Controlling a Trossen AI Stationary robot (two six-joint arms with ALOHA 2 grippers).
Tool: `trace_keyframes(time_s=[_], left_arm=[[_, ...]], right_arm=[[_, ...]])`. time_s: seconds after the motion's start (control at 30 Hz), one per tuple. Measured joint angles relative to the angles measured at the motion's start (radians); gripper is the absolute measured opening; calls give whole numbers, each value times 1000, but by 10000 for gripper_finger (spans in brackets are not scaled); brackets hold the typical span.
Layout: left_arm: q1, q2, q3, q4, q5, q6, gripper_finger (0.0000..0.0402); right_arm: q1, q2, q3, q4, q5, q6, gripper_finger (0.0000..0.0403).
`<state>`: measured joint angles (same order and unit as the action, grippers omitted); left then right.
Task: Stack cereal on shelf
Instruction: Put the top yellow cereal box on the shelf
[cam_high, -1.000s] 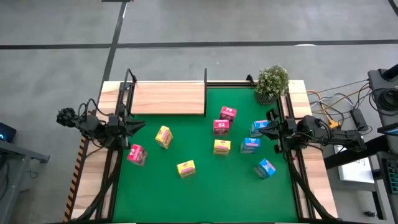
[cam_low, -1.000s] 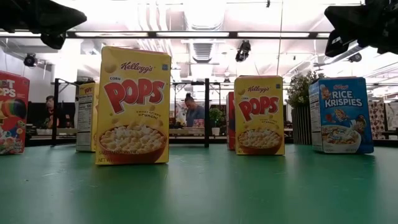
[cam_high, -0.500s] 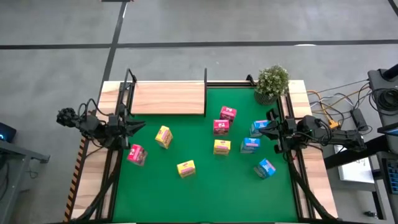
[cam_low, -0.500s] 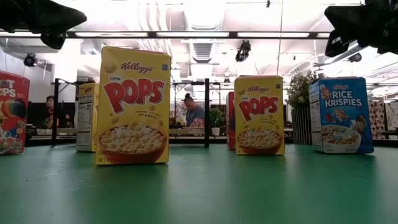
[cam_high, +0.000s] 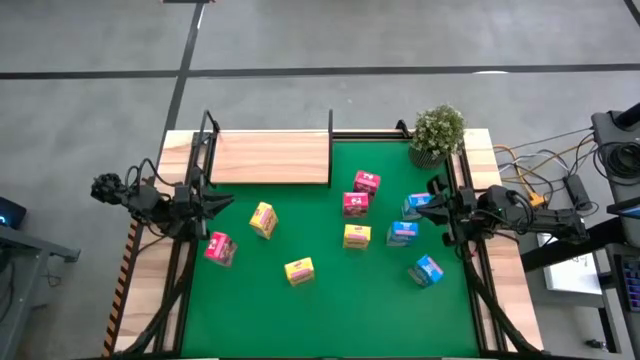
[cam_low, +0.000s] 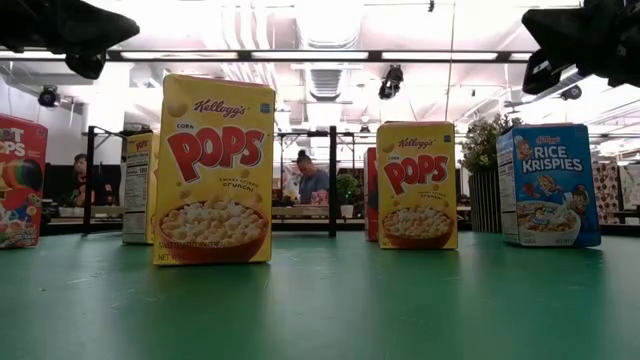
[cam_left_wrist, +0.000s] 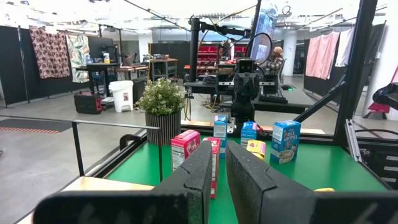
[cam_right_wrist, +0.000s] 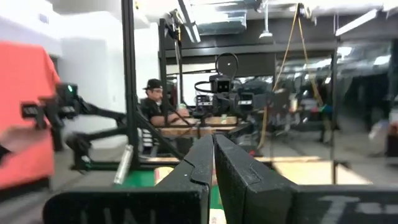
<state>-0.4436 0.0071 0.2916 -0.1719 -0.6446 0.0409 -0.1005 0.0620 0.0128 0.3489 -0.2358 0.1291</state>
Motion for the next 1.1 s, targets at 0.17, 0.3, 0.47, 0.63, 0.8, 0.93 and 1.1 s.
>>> trace_keyframes(time_s=[0.17, 0.3, 0.47, 0.63, 0.8, 0.93, 1.1], left_arm=[[0, 0, 0, 0, -1, 79, 29], [0, 0, 0, 5, -1, 74, 29], [0, 6, 0, 48, -1, -162, 29], [2, 11, 0, 180, 2, -180, 29], [2, 25, 0, 326, -10, -166, 29], [2, 74, 0, 473, 7, -210, 29], [2, 210, 24, 583, 7, -195, 29]], right_arm=[[0, 0, 0, 0, 0, 32, 9], [0, 0, 0, 0, 0, 0, 9], [0, 0, 0, -1, 1, 25, 9], [0, 0, 0, 71, 170, -14, 9], [0, 19, 0, 166, 228, -28, 9], [0, 48, 0, 261, 229, -56, 9], [0, 99, 0, 368, 301, -137, 9]])
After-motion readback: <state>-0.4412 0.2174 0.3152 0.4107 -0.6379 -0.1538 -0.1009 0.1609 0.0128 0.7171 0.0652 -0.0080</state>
